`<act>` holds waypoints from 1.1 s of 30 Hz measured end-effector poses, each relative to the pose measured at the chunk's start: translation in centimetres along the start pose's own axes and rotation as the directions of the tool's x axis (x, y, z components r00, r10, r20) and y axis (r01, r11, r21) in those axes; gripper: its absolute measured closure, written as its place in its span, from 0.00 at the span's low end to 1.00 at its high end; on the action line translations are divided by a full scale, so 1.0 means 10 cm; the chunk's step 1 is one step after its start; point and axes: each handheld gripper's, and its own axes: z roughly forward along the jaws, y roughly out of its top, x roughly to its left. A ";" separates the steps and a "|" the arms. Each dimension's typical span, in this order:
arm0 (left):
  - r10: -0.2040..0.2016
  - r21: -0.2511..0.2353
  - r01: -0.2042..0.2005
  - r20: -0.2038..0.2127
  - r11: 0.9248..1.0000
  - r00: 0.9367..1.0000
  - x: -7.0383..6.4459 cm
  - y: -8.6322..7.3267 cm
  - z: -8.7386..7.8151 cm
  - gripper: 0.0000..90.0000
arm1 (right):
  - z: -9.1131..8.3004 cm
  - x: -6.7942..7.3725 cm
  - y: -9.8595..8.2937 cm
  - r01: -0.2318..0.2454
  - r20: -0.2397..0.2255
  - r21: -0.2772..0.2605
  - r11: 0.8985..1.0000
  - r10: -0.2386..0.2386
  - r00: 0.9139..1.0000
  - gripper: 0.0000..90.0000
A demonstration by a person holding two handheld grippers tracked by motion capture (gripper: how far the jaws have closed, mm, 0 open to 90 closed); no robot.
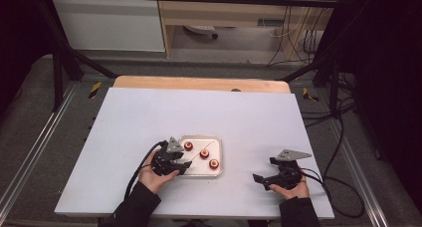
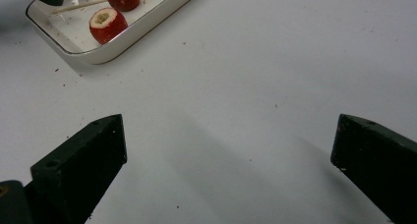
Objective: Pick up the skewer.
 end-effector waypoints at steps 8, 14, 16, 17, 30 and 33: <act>-0.009 -0.004 0.009 -0.003 1.000 1.000 -0.01 -0.02 0.05 0.81 | 0.00 0.00 0.00 0.001 -0.001 0.001 1.000 -0.001 1.000 0.01; -0.017 -0.011 0.017 0.000 1.000 1.000 -0.03 -0.04 0.09 0.89 | 0.00 0.00 0.00 0.001 -0.001 0.002 1.000 -0.001 1.000 0.01; -0.024 -0.013 0.024 -0.002 1.000 1.000 -0.04 -0.04 0.10 0.90 | 0.00 0.00 0.00 0.001 0.000 0.002 1.000 -0.001 1.000 0.01; -0.025 -0.016 0.025 -0.007 1.000 1.000 -0.04 -0.05 0.10 0.90 | 0.01 0.00 0.00 0.001 0.000 0.001 1.000 -0.001 1.000 0.01; -0.056 -0.045 0.056 -0.012 0.997 0.998 -0.05 -0.08 0.10 0.98 | 0.01 0.00 0.00 0.004 -0.002 0.007 1.000 -0.004 1.000 0.01; -0.065 -0.056 0.065 -0.005 0.996 0.998 -0.05 -0.10 0.10 0.98 | 0.01 0.00 0.00 0.006 -0.002 0.007 1.000 -0.006 1.000 0.01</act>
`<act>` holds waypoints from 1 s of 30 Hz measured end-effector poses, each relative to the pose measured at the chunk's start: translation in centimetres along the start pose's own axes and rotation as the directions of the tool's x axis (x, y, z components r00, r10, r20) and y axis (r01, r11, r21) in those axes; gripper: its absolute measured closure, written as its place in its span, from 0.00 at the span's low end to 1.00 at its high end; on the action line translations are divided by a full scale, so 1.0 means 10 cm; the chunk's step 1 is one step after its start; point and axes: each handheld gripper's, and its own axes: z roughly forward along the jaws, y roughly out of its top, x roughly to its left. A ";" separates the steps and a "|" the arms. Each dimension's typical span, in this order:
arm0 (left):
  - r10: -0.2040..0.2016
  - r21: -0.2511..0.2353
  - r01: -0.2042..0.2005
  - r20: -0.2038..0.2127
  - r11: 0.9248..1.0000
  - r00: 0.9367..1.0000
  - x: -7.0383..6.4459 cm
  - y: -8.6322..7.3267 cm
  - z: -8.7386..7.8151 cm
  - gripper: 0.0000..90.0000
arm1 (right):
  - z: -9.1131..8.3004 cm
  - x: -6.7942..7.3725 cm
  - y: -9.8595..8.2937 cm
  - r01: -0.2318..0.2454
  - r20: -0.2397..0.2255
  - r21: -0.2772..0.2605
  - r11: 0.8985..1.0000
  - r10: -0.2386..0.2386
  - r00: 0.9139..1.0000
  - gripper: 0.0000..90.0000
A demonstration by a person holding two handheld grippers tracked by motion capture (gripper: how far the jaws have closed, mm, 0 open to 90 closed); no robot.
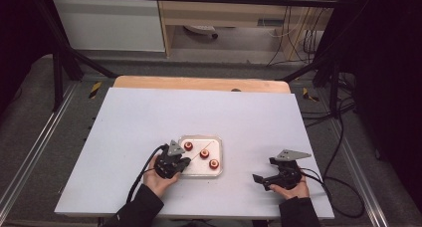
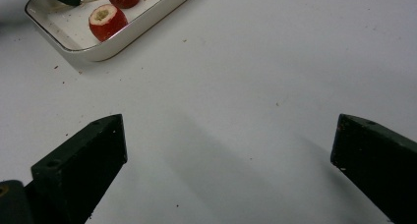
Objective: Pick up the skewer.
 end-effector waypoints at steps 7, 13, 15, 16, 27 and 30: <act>-0.004 -0.036 0.004 0.010 0.999 1.000 0.00 0.00 -0.03 0.98 | 0.00 0.00 0.00 -0.003 0.001 -0.001 1.000 0.003 1.000 0.01; -0.016 -0.075 0.017 0.016 0.997 1.000 0.03 0.01 -0.10 0.98 | 0.00 0.00 0.00 -0.001 0.001 -0.001 1.000 0.001 1.000 0.01; -0.014 -0.086 0.015 0.014 0.996 1.000 0.03 0.01 -0.13 0.98 | 0.00 0.00 0.00 -0.001 0.002 -0.002 1.000 0.001 1.000 0.01; -0.013 -0.091 0.014 0.015 0.996 1.000 0.04 0.01 -0.14 0.98 | 0.00 0.00 0.00 -0.001 0.002 -0.002 1.000 0.001 1.000 0.01; -0.012 -0.121 0.016 0.039 0.993 0.999 0.06 0.03 -0.27 0.98 | 0.00 0.03 0.02 0.012 0.002 -0.009 1.000 -0.012 1.000 0.01; -0.009 -0.122 0.015 0.052 0.992 0.999 0.05 0.04 -0.29 0.98 | 0.00 0.04 0.03 0.018 -0.001 -0.013 1.000 -0.018 1.000 0.01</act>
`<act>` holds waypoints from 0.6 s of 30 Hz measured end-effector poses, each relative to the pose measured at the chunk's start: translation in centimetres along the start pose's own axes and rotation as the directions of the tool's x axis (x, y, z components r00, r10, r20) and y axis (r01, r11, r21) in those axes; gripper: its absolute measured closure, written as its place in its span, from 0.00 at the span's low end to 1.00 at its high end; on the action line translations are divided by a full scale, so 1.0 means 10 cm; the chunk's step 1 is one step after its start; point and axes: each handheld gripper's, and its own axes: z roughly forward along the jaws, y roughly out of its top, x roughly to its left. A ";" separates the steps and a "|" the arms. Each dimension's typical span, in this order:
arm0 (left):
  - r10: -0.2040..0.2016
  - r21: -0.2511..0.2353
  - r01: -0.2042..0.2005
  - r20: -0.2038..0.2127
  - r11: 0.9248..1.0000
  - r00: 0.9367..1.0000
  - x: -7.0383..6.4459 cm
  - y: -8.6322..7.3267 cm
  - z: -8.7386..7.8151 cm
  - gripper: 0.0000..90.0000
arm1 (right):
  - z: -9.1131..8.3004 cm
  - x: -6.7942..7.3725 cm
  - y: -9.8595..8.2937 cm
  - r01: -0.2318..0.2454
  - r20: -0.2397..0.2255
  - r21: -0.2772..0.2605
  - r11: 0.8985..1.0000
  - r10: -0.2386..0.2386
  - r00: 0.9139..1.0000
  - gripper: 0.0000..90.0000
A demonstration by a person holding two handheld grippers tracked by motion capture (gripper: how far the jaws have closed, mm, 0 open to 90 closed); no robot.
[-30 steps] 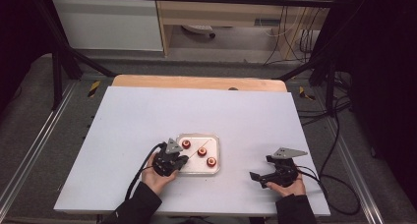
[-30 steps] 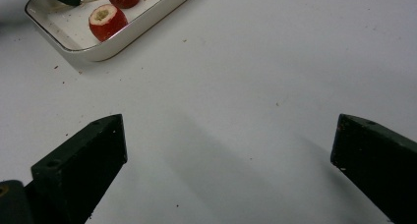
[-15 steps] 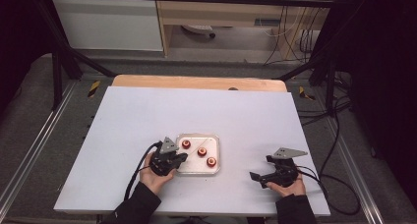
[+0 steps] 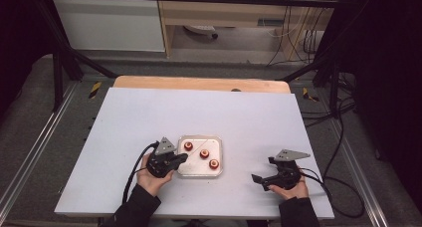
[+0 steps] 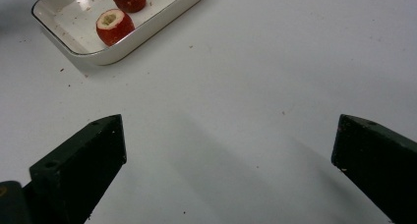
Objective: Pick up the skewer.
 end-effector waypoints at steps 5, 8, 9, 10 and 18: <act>0.020 0.005 -0.020 0.019 1.000 1.000 -0.05 0.02 -0.02 0.98 | 0.00 0.04 0.03 0.025 0.007 0.001 1.000 -0.025 1.000 0.01; 0.029 0.008 -0.029 0.029 1.000 0.999 -0.08 0.03 -0.02 0.98 | 0.01 0.09 0.07 0.063 0.014 -0.002 0.998 -0.063 0.998 0.01; 0.033 0.008 -0.034 0.030 0.999 0.999 -0.09 0.04 -0.02 0.98 | 0.01 0.09 0.07 0.063 0.014 -0.002 0.998 -0.063 0.998 0.01; 0.035 0.009 -0.036 0.034 0.999 0.999 -0.10 0.04 -0.03 0.98 | 0.01 0.11 0.08 0.067 0.014 0.000 0.998 -0.067 0.998 0.01; 0.093 0.035 -0.095 0.072 0.995 0.993 -0.25 0.09 -0.03 0.98 | 0.06 0.25 0.18 0.153 0.030 0.031 0.988 -0.154 0.988 0.01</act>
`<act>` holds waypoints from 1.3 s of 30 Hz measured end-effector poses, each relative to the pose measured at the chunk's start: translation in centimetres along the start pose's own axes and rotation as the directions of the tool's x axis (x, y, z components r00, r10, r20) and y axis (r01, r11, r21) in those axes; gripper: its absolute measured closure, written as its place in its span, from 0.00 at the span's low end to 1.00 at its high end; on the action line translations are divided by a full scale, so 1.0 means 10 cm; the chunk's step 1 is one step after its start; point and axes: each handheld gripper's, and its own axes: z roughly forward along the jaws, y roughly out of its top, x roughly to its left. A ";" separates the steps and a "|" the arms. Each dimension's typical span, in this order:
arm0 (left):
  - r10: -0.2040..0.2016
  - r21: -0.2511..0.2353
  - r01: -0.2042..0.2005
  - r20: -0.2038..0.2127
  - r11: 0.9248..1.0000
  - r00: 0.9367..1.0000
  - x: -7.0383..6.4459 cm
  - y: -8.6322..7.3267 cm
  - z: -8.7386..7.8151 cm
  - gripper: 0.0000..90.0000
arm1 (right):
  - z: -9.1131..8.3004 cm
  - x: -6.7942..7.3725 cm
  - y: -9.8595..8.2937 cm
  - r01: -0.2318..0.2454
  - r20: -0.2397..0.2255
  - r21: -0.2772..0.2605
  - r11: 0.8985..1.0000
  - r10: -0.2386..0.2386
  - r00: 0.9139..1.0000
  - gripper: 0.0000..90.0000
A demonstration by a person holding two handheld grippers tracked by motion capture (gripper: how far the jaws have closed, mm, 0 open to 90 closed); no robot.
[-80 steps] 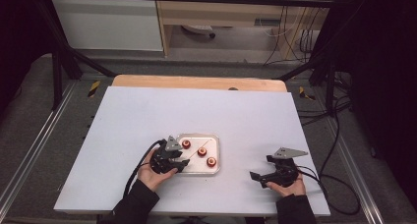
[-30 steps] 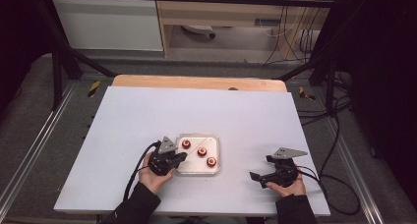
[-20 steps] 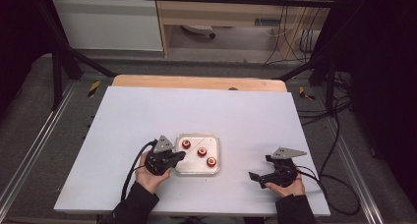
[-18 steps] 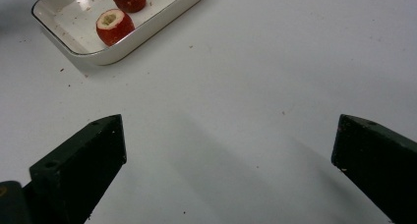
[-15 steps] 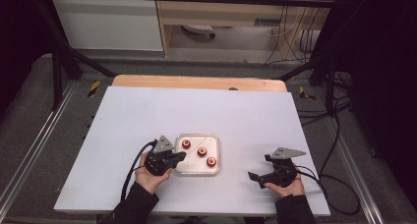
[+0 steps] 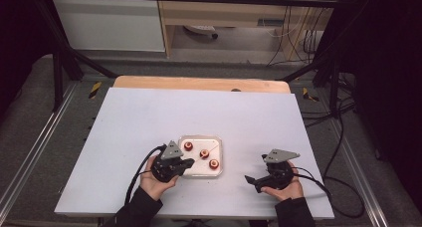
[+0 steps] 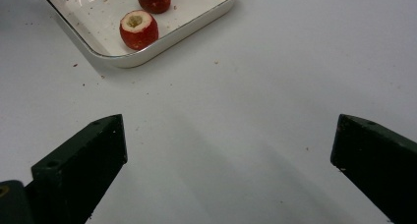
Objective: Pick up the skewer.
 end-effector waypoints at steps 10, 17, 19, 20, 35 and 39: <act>0.056 0.038 -0.057 0.032 0.998 0.998 -0.11 0.09 0.03 0.98 | 0.06 0.17 0.18 0.114 0.007 0.002 0.994 -0.114 0.993 0.05; 0.088 0.072 -0.092 0.050 0.993 0.995 -0.15 0.16 0.06 0.98 | 0.09 0.28 0.27 0.213 0.018 0.013 0.977 -0.213 0.977 0.09; 0.102 0.081 -0.106 0.056 0.991 0.993 -0.16 0.19 0.06 0.98 | 0.10 0.33 0.32 0.269 0.027 0.032 0.963 -0.270 0.963 0.11; 0.107 0.085 -0.112 0.060 0.990 0.993 -0.16 0.20 0.06 0.98 | 0.10 0.33 0.32 0.269 0.027 0.032 0.963 -0.270 0.963 0.11; 0.163 0.142 -0.176 0.103 0.974 0.981 -0.30 0.32 0.21 0.98 | 0.16 0.56 0.49 0.543 0.026 0.089 0.835 -0.547 0.837 0.31; 0.182 0.149 -0.197 0.112 0.969 0.977 -0.34 0.36 0.24 0.98 | 0.21 0.59 0.50 0.600 0.010 0.096 0.794 -0.604 0.797 0.38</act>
